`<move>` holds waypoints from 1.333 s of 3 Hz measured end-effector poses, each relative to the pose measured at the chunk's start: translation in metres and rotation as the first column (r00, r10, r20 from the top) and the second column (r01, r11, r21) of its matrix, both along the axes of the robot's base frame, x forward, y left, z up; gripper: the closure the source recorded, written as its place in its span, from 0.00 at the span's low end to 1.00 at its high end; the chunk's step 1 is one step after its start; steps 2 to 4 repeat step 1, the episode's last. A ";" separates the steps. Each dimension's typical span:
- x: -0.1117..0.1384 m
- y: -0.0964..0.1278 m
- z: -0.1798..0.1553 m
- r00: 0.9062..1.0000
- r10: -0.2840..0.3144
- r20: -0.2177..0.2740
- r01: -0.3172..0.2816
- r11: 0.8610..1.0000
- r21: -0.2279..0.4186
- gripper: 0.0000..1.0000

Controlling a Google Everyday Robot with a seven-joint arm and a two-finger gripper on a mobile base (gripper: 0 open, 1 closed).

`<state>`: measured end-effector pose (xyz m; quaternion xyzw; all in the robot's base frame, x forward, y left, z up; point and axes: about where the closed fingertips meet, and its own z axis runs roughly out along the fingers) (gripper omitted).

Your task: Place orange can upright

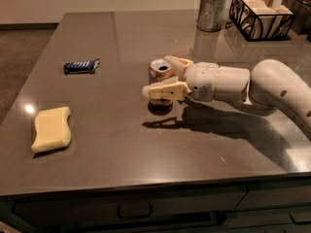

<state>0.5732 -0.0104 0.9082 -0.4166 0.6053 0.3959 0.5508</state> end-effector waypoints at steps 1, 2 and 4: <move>0.000 0.000 0.000 1.000 0.000 0.000 0.000 1.000 0.000 0.00; 0.000 0.000 0.000 1.000 0.000 0.000 0.000 1.000 0.000 0.00; 0.000 0.000 0.000 1.000 0.000 0.000 0.000 1.000 0.000 0.00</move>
Offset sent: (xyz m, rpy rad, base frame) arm 0.0000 0.0000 0.0000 0.0000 0.0000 0.0000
